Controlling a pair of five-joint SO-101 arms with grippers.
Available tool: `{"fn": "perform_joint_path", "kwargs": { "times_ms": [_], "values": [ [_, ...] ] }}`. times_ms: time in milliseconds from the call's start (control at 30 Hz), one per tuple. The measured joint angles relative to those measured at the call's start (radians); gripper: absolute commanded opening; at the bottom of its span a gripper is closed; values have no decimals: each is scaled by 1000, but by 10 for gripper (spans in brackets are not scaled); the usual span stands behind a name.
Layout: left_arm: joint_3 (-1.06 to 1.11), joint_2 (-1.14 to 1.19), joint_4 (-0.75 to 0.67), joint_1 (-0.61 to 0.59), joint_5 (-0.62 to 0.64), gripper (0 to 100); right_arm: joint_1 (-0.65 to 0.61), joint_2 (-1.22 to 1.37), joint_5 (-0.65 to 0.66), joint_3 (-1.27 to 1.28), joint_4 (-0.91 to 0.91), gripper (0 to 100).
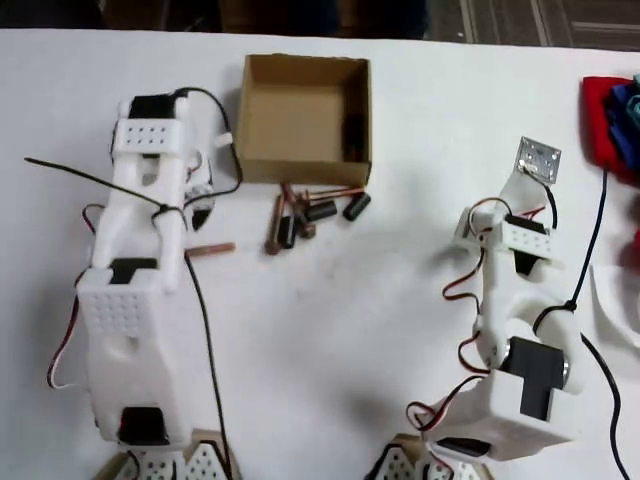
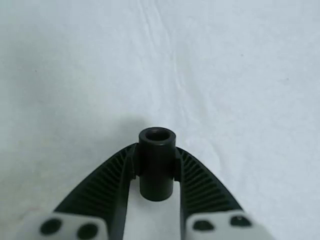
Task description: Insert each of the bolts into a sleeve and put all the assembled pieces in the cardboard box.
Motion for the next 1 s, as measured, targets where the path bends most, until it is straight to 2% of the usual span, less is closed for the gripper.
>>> {"fn": "perform_joint_path", "kwargs": {
  "times_ms": [67, 300, 400, 600, 700, 1000],
  "values": [
    [0, 0, 0, 15, 49, 107, 0, 0, 0, 0, 0, 22],
    [26, -21, 2, 20, 339, 54, -2, 0, 0, 0, 0, 22],
    [97, -43, 2, 23, 385, 95, 0, 0, 0, 0, 0, 22],
    [230, -46, 3, 32, 580, 282, -2, 0, 0, 0, 0, 22],
    [253, -46, 3, 38, 655, 344, -2, 0, 0, 0, 0, 22],
    [259, -52, 3, 35, 807, 358, -2, 0, 0, 0, 0, 22]
  ]
}}
